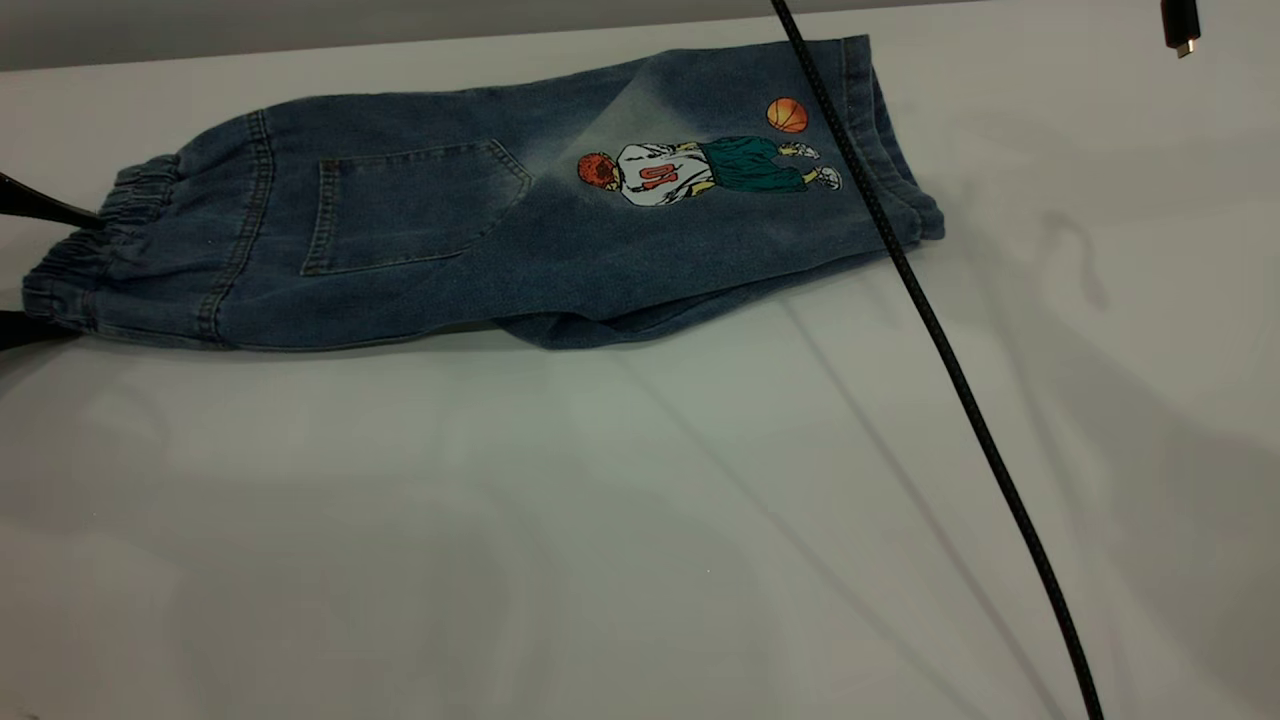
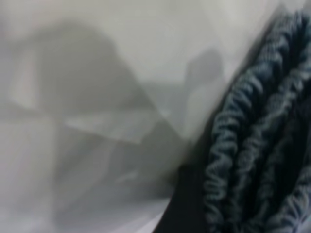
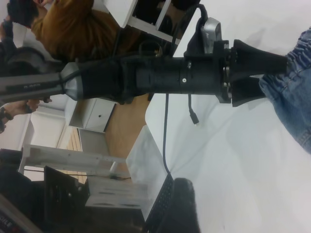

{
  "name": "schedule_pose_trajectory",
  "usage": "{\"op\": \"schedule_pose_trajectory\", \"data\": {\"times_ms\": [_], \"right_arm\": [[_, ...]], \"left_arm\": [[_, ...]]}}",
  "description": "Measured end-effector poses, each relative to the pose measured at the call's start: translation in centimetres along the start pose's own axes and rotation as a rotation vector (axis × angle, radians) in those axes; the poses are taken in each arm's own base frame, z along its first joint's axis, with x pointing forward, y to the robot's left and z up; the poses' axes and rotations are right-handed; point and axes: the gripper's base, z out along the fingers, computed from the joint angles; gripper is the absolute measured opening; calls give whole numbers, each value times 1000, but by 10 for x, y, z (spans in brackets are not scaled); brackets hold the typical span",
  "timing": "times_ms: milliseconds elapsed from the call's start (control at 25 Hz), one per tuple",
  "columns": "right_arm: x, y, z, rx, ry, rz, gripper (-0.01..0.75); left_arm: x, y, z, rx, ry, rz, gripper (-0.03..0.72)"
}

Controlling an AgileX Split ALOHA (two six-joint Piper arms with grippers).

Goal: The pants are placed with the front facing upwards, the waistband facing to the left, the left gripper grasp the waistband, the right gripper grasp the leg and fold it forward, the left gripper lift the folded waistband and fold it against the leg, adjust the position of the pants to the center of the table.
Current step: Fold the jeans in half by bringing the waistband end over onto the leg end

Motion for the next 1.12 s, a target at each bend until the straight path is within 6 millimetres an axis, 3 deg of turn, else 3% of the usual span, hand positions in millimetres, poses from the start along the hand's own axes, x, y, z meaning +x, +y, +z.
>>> {"op": "schedule_pose_trajectory", "data": {"times_ms": [120, 400, 600, 720, 920, 1120], "right_arm": [[0, 0, 0, 0, 0, 0, 540], [0, 0, 0, 0, 0, 2, 540], [3, -4, 1, 33, 24, -3, 540], [6, -10, 3, 71, 50, 28, 540], [19, -22, 30, 112, 114, 86, 540], [40, -35, 86, 144, 143, 95, 540]], "left_arm": [[-1, -1, 2, -4, -18, -11, 517], [9, 4, 20, 3, 45, -35, 256], [10, 5, 21, -6, 52, -29, 143], [10, 1, 16, -22, 46, 10, 136], [12, -24, -3, 6, 56, 109, 136], [19, -54, -33, -10, 56, 221, 136]]}}
